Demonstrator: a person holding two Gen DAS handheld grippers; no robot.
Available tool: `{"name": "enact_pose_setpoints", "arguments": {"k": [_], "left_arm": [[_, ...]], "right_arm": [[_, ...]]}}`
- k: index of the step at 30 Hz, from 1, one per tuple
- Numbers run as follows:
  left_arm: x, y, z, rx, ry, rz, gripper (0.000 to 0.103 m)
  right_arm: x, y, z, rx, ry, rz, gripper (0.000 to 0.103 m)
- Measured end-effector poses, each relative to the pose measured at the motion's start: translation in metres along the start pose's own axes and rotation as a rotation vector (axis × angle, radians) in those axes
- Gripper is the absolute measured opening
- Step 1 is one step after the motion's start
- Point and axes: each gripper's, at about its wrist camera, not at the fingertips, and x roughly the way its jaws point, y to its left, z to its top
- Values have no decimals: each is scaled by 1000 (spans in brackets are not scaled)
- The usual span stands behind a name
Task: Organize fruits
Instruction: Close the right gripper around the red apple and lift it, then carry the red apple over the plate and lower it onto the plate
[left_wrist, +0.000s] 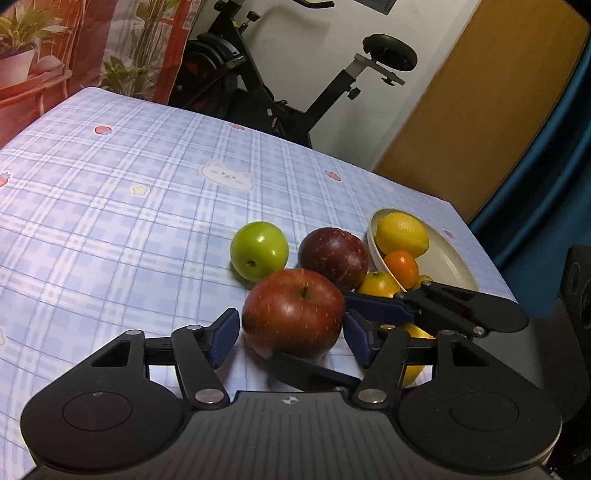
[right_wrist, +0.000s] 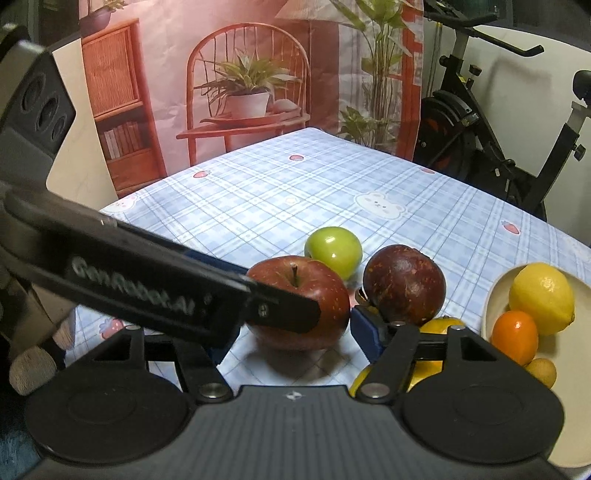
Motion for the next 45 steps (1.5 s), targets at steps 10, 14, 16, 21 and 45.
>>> {"name": "enact_pose_setpoints", "arguments": {"k": [10, 14, 16, 21, 45], "left_arm": [[-9, -14, 1, 50, -12, 15, 63], [-16, -28, 6, 90, -29, -2, 63], [-18, -34, 9, 94, -32, -14, 63], [-23, -57, 14, 161, -49, -6, 63], [78, -170, 92, 402, 13, -149, 63]], "right_arm": [[-9, 0, -1, 51, -34, -11, 69], [-28, -6, -1, 96, -82, -17, 69], [-36, -8, 0, 100, -99, -30, 68], [-58, -13, 0, 126, -156, -51, 68], [-122, -163, 9, 295, -263, -271, 68]]}}
